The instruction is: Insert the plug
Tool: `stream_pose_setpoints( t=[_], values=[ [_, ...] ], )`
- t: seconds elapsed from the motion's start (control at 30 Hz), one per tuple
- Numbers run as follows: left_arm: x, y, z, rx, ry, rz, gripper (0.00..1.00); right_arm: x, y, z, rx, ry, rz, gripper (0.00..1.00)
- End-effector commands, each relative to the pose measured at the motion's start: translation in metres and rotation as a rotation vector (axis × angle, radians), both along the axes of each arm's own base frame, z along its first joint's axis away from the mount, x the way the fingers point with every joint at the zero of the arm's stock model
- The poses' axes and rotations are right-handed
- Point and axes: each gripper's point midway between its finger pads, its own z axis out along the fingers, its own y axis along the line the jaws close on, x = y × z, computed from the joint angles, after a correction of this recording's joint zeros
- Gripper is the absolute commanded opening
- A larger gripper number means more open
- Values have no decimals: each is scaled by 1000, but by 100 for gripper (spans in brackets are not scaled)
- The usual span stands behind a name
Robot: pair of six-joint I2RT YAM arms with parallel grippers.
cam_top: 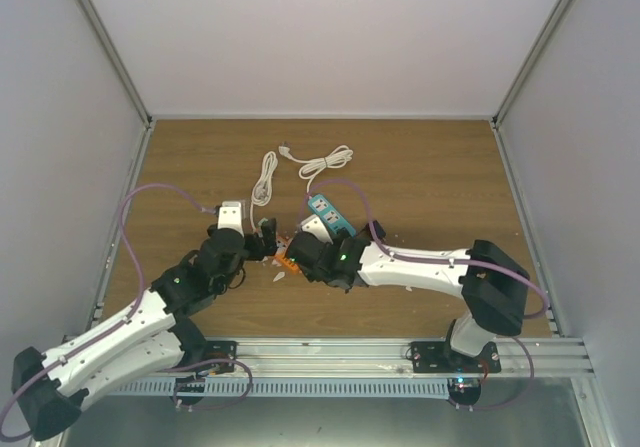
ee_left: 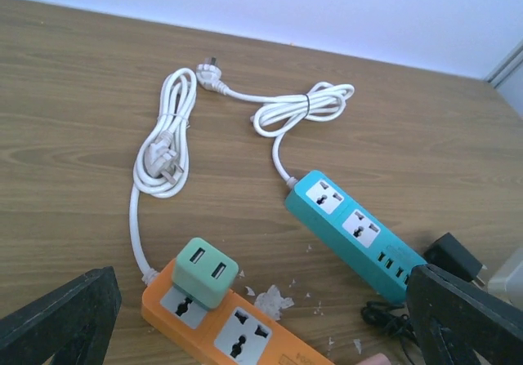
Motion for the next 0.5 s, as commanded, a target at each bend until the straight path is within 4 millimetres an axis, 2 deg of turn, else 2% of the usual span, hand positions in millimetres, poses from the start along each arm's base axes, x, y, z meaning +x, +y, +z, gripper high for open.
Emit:
stream_pose_setpoints(
  t=[0.0,0.07,0.13,0.17,0.2,0.27,0.33,0.4,0.47],
  values=[
    [-1,5,22,-74,-87,-18,99,2,-18,5,-43,-3,58,95],
    [-2,10,24,-92,-99,-17,99,-5,-23,-8,-88,17,156,99],
    [-2,15,26,-108,-109,-11,99,-23,-27,-40,-160,111,279,100],
    [-2,16,27,-113,-111,-10,99,-25,-38,-49,-220,145,263,100],
    [-2,17,27,-119,-113,-11,99,-26,-39,-52,-229,185,258,100],
    [-1,18,28,-129,-116,-19,99,-42,-17,-41,-123,240,408,100],
    [-1,18,27,-135,-116,-28,99,-63,8,-14,10,253,598,100],
    [-1,17,26,-143,-114,-36,99,-73,13,-3,24,276,710,100],
    [-2,15,27,-149,-114,-52,99,-78,12,-8,-9,312,781,99]
  ],
)
